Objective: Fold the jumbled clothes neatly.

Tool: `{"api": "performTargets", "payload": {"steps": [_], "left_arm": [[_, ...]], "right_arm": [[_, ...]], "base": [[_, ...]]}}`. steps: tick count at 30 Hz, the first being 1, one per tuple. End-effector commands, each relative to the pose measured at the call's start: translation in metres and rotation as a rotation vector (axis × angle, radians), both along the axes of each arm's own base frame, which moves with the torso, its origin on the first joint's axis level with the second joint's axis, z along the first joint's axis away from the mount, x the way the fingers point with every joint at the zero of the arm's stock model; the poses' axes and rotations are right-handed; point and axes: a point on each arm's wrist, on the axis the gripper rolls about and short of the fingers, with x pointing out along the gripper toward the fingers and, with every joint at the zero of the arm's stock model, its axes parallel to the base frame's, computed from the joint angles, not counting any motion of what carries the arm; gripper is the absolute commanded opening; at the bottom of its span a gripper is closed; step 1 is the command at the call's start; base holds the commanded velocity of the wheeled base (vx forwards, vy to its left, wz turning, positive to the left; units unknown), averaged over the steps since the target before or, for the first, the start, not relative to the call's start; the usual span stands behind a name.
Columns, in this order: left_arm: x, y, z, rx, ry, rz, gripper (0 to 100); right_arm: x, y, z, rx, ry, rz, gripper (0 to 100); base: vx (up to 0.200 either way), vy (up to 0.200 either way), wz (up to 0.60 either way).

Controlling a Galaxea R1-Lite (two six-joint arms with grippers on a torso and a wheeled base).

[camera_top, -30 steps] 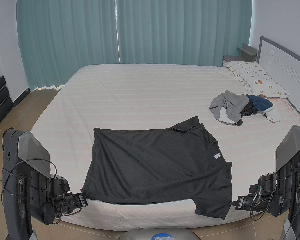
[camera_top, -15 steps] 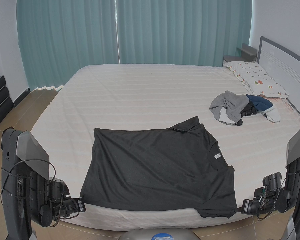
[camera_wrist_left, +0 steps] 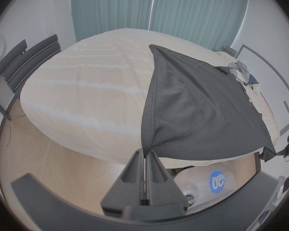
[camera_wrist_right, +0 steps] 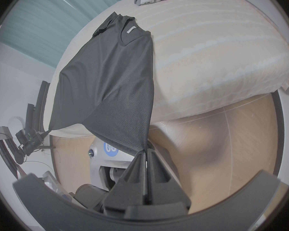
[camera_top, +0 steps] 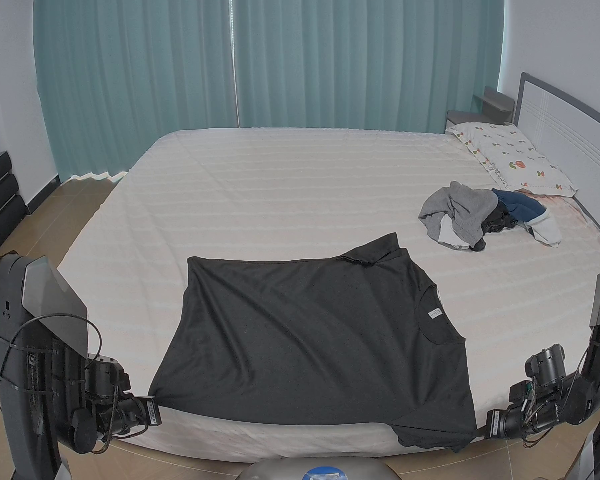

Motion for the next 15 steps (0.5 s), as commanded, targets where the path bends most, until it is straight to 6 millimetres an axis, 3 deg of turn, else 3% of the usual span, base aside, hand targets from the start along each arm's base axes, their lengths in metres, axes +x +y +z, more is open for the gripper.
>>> {"api": "performTargets", "payload": {"steps": [1,15], "left_arm": [[-0.004,0.006,0.001,0.021,0.015,0.004,0],[-0.021,0.007,0.021,0.060,0.132,-0.030,0]], "right_arm": [[-0.006,0.004,0.003,-0.037,-0.005,0.016,0],[-0.016,0.006,0.010,-0.086,0.035,0.026,0]], "base": [[0.000,0.000,0.00],[0.000,0.000,0.00]]}}
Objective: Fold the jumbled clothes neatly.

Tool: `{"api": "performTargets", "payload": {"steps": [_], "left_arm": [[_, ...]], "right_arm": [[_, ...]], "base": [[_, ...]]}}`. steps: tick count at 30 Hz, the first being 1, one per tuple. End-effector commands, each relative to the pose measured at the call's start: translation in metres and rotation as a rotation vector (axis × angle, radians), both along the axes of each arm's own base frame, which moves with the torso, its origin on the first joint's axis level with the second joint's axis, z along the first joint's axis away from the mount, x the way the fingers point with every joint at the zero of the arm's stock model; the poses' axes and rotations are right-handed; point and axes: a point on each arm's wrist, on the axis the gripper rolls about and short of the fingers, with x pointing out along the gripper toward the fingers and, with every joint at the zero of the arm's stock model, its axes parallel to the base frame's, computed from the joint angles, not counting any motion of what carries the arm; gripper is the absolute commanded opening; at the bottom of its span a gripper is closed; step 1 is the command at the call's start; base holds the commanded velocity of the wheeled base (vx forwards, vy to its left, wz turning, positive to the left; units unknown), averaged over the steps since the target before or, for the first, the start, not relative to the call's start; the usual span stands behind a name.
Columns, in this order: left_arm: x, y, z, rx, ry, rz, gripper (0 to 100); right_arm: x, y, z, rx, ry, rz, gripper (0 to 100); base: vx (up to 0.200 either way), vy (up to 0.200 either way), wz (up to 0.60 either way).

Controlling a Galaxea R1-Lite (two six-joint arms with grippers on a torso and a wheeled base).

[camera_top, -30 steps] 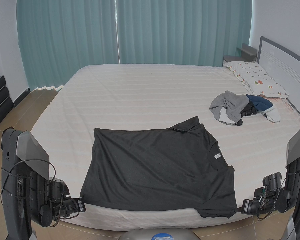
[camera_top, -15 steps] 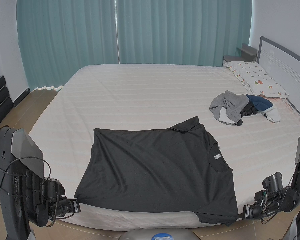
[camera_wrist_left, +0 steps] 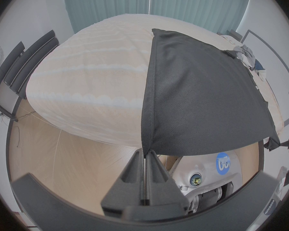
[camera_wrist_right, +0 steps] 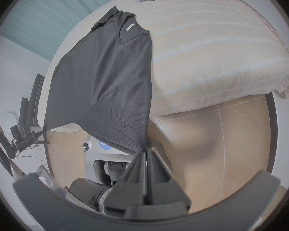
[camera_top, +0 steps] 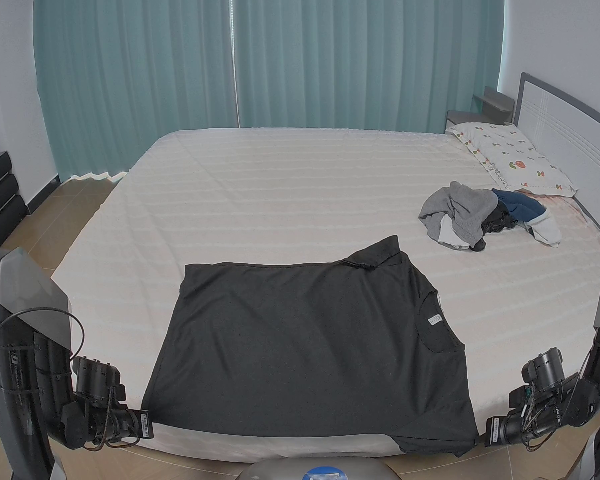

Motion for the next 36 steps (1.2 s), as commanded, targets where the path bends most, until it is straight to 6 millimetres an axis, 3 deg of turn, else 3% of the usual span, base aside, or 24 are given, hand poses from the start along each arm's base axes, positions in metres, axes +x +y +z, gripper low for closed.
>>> {"api": "performTargets", "payload": {"steps": [1,17,28,32,36], "left_arm": [[-0.005,0.000,0.016,0.004,-0.029,-0.010,0],[-0.019,-0.001,0.012,0.065,0.114,-0.049,0],[-0.032,0.001,0.021,0.106,0.192,-0.084,0],[-0.029,0.000,0.024,0.106,0.163,-0.083,0],[-0.009,0.001,0.030,0.067,-0.014,-0.020,0]], "right_arm": [[-0.009,-0.001,0.005,-0.022,0.010,0.001,0],[-0.031,0.001,0.024,-0.062,0.048,0.033,0],[-0.040,-0.001,0.033,-0.076,0.039,0.030,0],[-0.037,-0.002,0.035,-0.070,0.009,0.021,0],[-0.018,-0.002,0.042,-0.039,-0.112,-0.019,0]], "base": [[0.000,0.000,0.00],[0.000,0.000,0.00],[0.000,0.000,0.00],[0.000,0.000,0.00],[0.000,0.000,0.00]]}}
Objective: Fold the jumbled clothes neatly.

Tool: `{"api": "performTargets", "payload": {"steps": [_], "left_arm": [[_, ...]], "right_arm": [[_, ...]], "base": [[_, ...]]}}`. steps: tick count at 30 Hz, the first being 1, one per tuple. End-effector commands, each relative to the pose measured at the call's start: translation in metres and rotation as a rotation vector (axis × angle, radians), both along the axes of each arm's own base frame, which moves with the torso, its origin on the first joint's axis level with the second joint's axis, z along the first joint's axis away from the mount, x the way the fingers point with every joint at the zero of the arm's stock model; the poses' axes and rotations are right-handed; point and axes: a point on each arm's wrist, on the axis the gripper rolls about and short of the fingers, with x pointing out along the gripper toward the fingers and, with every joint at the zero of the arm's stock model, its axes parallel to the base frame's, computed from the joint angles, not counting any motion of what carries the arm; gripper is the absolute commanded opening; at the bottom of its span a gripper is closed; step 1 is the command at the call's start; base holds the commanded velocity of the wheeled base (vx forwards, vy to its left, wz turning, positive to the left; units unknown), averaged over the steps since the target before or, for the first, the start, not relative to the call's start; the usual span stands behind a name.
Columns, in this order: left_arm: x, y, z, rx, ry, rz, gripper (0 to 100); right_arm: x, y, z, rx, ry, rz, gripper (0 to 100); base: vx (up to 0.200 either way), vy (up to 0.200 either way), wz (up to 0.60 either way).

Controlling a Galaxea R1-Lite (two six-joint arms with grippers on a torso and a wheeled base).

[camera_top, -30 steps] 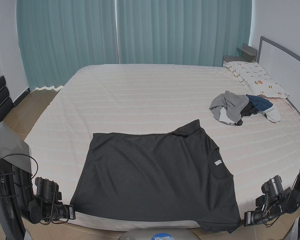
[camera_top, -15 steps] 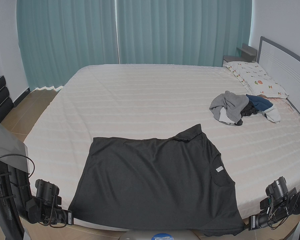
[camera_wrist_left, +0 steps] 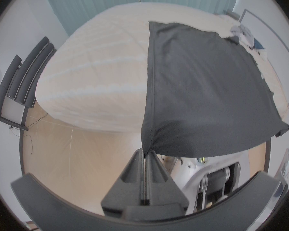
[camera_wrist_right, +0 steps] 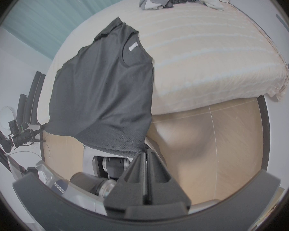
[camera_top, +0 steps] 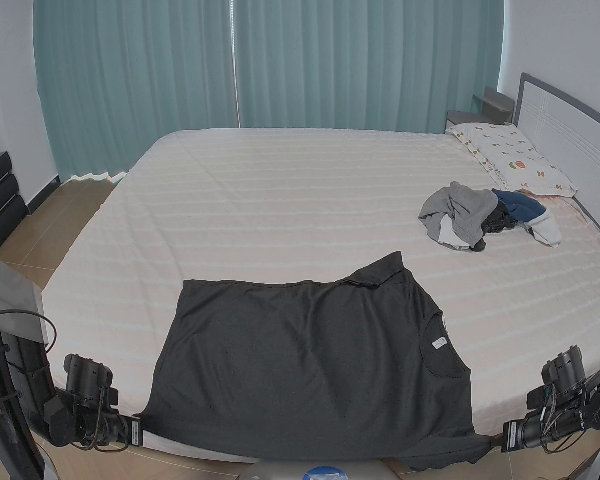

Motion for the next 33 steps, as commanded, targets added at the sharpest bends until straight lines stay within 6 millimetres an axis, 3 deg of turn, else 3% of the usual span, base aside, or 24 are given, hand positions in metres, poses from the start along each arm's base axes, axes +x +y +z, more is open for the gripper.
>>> {"api": "performTargets", "payload": {"steps": [1,8,16,22,33], "left_arm": [[0.017,0.000,0.007,-0.053,-0.155,0.079,0],[0.045,-0.007,0.021,-0.198,-0.386,0.203,0],[0.062,-0.011,0.016,-0.255,-0.414,0.245,0],[0.081,-0.012,0.008,-0.295,-0.436,0.288,0],[0.104,-0.013,-0.001,-0.331,-0.469,0.323,0]], "right_arm": [[0.016,-0.001,0.008,0.024,-0.112,-0.035,0],[0.047,-0.002,0.023,0.063,-0.252,-0.103,0],[0.066,0.000,0.030,0.081,-0.297,-0.130,0],[0.081,0.002,0.022,0.078,-0.271,-0.133,0],[0.125,0.002,0.003,0.075,-0.253,-0.152,0]], "base": [[0.000,0.000,0.00],[0.000,0.000,0.00],[0.000,0.000,0.00],[0.000,0.000,0.00],[0.000,0.000,0.00]]}}
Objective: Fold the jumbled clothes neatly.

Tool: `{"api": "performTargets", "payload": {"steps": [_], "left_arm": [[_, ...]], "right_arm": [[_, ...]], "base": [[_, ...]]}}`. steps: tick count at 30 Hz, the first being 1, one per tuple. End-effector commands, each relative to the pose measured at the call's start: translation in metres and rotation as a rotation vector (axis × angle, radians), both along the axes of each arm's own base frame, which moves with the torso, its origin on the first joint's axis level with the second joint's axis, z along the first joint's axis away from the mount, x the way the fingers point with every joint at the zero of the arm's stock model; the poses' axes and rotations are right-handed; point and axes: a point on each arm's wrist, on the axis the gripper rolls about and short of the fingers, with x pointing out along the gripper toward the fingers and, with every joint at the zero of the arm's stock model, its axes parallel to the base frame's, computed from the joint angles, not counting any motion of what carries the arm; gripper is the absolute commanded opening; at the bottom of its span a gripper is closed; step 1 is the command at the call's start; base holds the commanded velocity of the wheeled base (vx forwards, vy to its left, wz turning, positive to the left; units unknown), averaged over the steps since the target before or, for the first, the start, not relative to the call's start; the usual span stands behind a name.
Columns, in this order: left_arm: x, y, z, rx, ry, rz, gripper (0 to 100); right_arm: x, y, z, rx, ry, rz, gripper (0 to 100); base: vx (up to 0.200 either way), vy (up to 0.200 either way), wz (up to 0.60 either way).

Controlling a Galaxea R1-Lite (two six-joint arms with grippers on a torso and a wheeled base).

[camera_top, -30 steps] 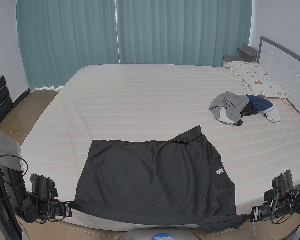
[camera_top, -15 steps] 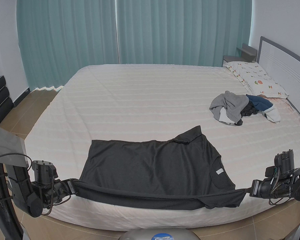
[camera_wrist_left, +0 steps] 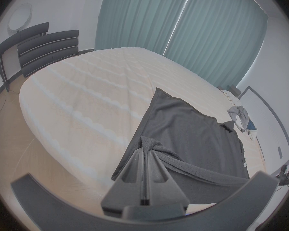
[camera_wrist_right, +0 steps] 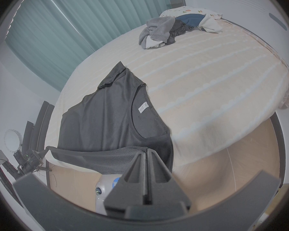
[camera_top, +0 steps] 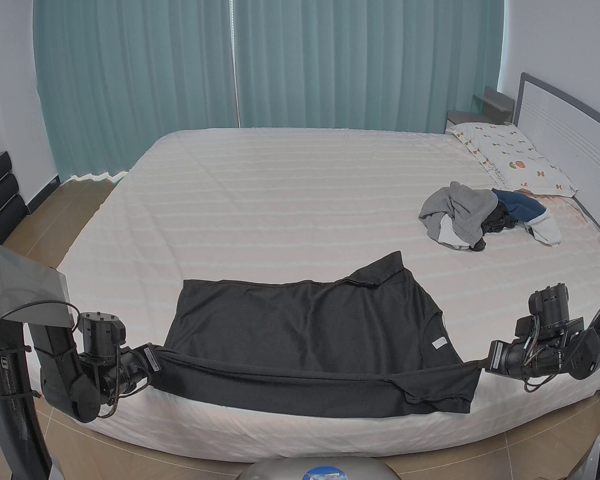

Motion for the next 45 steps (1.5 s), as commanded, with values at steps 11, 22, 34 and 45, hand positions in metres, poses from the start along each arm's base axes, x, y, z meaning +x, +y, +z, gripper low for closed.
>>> {"api": "performTargets", "payload": {"steps": [11,22,34,45], "left_arm": [[0.029,-0.002,-0.016,-0.032,-0.028,0.023,0],[0.040,-0.004,-0.020,-0.079,-0.048,0.054,100],[0.038,0.009,-0.014,-0.169,-0.055,0.082,100],[0.023,0.027,-0.023,-0.247,0.031,0.053,100]], "right_arm": [[0.039,0.002,-0.044,0.001,-0.018,-0.010,0],[0.056,0.004,-0.060,0.091,-0.147,-0.100,100],[0.065,-0.018,-0.065,0.170,-0.163,-0.239,100],[0.095,-0.039,-0.074,0.217,-0.197,-0.281,100]], "base": [[0.000,0.000,0.00],[0.000,0.000,0.00],[0.000,0.000,0.00],[0.000,0.000,0.00]]}}
